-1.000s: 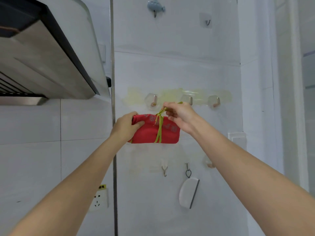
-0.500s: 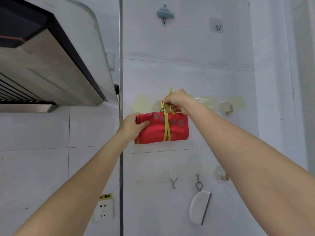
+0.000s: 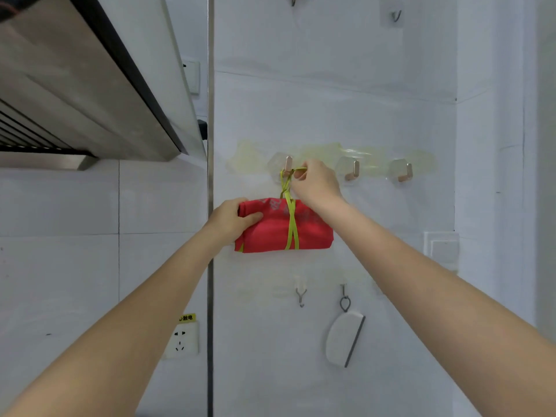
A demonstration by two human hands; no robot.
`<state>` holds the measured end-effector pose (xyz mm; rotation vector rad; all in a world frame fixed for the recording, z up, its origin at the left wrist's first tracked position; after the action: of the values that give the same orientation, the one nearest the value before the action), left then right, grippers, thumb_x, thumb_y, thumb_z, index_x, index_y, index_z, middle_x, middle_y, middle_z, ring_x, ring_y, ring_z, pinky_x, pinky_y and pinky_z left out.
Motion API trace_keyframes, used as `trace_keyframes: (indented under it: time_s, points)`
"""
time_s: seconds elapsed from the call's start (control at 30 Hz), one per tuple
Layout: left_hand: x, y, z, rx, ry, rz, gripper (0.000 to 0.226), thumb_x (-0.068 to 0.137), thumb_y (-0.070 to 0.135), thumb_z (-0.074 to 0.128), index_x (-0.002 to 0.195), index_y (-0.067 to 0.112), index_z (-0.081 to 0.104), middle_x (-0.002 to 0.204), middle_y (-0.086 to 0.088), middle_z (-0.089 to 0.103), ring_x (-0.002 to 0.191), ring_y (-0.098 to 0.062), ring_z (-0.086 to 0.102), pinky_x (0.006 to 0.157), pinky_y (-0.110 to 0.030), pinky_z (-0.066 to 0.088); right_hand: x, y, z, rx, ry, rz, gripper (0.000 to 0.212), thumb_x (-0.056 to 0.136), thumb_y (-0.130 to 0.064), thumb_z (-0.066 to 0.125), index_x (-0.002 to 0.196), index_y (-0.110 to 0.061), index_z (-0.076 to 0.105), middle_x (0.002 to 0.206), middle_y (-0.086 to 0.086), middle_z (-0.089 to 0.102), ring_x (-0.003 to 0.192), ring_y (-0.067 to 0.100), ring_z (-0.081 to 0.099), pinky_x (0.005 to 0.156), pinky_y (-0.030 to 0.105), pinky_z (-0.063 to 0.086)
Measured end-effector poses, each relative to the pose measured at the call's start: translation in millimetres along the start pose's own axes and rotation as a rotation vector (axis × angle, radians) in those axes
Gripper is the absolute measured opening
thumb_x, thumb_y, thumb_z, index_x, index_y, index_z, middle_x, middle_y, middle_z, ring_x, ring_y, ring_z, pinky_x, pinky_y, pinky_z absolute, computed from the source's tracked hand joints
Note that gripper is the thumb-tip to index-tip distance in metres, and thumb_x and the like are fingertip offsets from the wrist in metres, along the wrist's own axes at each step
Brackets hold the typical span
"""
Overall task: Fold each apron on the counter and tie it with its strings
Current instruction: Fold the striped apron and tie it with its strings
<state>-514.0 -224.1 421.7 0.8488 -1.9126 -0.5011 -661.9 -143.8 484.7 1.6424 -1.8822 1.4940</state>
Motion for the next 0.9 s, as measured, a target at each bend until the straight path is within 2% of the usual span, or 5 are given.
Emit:
trace_keyframes:
  time_s: [0.2, 0.33, 0.47, 0.7, 0.9]
  points:
    - [-7.7, 0.5, 1.4, 0.128, -0.008, -0.030, 0.027, 0.090, 0.037, 0.057, 0.107, 0.017, 0.059, 0.101, -0.008, 0.065, 0.092, -0.029, 0.065, 0.080, -0.045, 0.056, -25.3, 16.6, 23.0, -0.078, -0.007, -0.106, 0.027, 0.088, -0.015, 0.056, 0.113, -0.006, 0.051, 0.120, 0.014, 0.046, 0.115, 0.030, 0.043, 0.093, 0.034, 0.037]
    - [-38.9, -24.2, -12.2, 0.065, 0.001, -0.159, 0.032, 0.091, 0.045, 0.052, 0.096, 0.013, 0.051, 0.087, -0.010, 0.067, 0.073, -0.027, 0.068, 0.074, -0.040, 0.058, -49.0, 5.1, 10.2, 0.063, 0.200, -0.153, 0.024, 0.084, -0.008, 0.055, 0.108, -0.005, 0.054, 0.115, 0.014, 0.048, 0.109, 0.031, 0.045, 0.092, 0.037, 0.039]
    - [-94.6, -59.3, -31.2, -0.024, -0.042, -0.266, 0.029, 0.095, 0.038, 0.048, 0.088, 0.010, 0.054, 0.079, -0.011, 0.067, 0.061, -0.021, 0.063, 0.062, -0.029, 0.054, -109.9, -38.2, 24.3, 0.313, 0.295, -0.333, 0.017, 0.076, 0.000, 0.047, 0.088, -0.001, 0.060, 0.095, 0.011, 0.051, 0.088, 0.025, 0.050, 0.079, 0.017, 0.034]
    - [-226.6, -183.4, -56.5, 0.197, -0.341, -0.488, 0.012, 0.088, -0.001, 0.050, 0.094, 0.003, 0.059, 0.079, -0.010, 0.065, 0.054, -0.007, 0.063, 0.055, -0.019, 0.054, -280.0, -96.0, 233.4, 0.317, -0.749, -0.274, 0.010, 0.085, -0.005, 0.051, 0.086, -0.006, 0.061, 0.085, 0.009, 0.063, 0.083, 0.025, 0.058, 0.079, 0.036, 0.047]
    - [-378.8, -335.8, -105.9, 0.243, -0.535, -0.753, 0.015, 0.094, 0.011, 0.050, 0.081, 0.011, 0.058, 0.073, -0.005, 0.063, 0.042, 0.001, 0.059, 0.047, -0.014, 0.052, -439.8, -86.8, 379.8, 0.139, -1.284, -0.049, 0.021, 0.089, -0.014, 0.053, 0.099, 0.003, 0.062, 0.097, 0.017, 0.065, 0.085, 0.028, 0.059, 0.061, 0.025, 0.038]
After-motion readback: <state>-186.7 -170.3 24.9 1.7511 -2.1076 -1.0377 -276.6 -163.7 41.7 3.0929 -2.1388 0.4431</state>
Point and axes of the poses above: each hand's wrist, its own x-axis towards the middle knuckle, its own z-axis out of the palm, y = z × x, the point moved 10 cm from there along x, towards the middle knuckle
